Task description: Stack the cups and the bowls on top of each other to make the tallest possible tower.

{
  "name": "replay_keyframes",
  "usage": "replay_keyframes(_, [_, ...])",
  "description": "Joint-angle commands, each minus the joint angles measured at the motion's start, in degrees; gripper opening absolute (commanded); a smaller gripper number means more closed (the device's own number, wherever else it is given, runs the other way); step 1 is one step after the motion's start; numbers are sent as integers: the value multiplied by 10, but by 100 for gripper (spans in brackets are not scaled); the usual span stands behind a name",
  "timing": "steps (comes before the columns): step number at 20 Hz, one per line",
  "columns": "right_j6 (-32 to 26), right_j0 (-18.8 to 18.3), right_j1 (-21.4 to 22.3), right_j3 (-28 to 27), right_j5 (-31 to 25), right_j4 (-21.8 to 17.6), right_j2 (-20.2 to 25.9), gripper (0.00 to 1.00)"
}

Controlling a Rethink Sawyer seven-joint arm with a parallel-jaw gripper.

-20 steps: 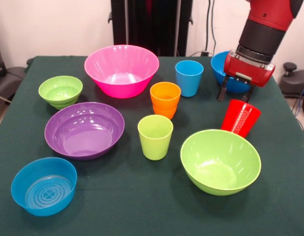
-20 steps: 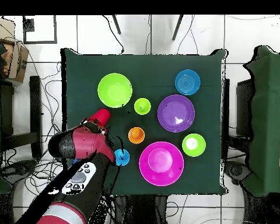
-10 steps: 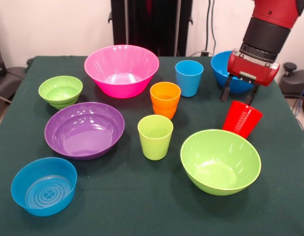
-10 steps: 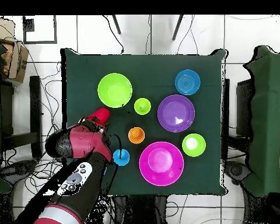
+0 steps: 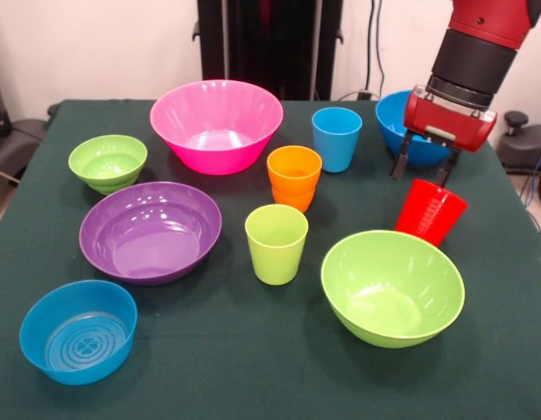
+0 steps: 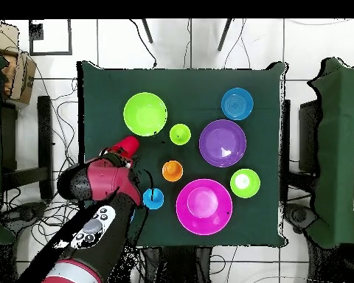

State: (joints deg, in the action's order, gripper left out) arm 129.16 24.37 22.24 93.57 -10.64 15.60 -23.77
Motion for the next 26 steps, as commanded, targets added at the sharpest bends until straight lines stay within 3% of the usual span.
replay_keyframes(1, [13,-8,-6,-19,-34,-42,45,100])
replay_keyframes(17, [15,-6,-1,-20,-33,-60,38,100])
replay_keyframes(26, [33,2,-56,-87,-63,-37,12,100])
